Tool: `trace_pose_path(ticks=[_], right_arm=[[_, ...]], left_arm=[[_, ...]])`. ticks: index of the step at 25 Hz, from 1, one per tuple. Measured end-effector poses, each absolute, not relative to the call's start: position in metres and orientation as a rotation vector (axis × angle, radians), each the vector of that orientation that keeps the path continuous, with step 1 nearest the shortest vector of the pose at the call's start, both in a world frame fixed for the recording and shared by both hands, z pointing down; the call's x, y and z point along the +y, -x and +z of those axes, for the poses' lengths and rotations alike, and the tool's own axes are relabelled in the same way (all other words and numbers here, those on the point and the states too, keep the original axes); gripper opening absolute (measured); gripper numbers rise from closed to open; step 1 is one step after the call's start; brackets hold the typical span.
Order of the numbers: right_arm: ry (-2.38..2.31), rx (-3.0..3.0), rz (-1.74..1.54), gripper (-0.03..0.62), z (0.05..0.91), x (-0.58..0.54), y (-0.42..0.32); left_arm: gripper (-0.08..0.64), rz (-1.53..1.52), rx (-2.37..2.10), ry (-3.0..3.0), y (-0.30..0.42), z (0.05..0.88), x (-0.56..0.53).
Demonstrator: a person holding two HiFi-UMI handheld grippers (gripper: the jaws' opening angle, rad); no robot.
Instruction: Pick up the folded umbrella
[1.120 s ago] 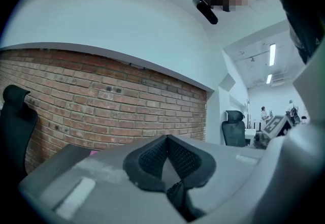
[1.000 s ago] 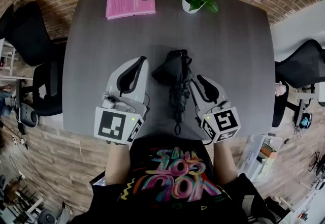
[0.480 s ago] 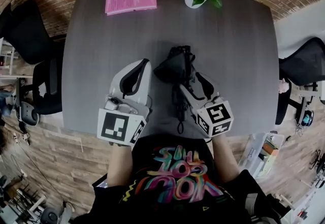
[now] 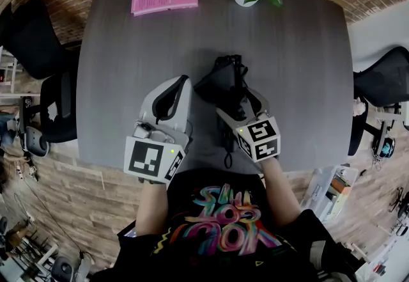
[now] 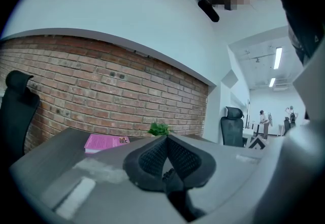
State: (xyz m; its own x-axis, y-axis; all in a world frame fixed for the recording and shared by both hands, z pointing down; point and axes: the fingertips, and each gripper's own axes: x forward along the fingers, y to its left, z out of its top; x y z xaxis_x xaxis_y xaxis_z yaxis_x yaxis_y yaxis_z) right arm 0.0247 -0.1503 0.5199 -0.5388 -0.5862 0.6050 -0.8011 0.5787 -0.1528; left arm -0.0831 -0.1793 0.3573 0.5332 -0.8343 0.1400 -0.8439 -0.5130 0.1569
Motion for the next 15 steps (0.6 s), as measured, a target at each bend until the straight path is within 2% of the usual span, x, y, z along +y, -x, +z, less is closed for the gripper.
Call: trace_pose_path(ticks=[4,15], right_arm=[[-1.105,-2.261,0.623,0.422,0.54,-0.16,-0.025],[-1.026,-2.121,0.692,0.426,0.587,-0.174,-0.017]], left_arm=[[0.002,0.076,-1.422,-2.563,0.082,0.36,-0.18],[0.002,0.083,-1.445,-2.549,0.087,0.362,-0.185]])
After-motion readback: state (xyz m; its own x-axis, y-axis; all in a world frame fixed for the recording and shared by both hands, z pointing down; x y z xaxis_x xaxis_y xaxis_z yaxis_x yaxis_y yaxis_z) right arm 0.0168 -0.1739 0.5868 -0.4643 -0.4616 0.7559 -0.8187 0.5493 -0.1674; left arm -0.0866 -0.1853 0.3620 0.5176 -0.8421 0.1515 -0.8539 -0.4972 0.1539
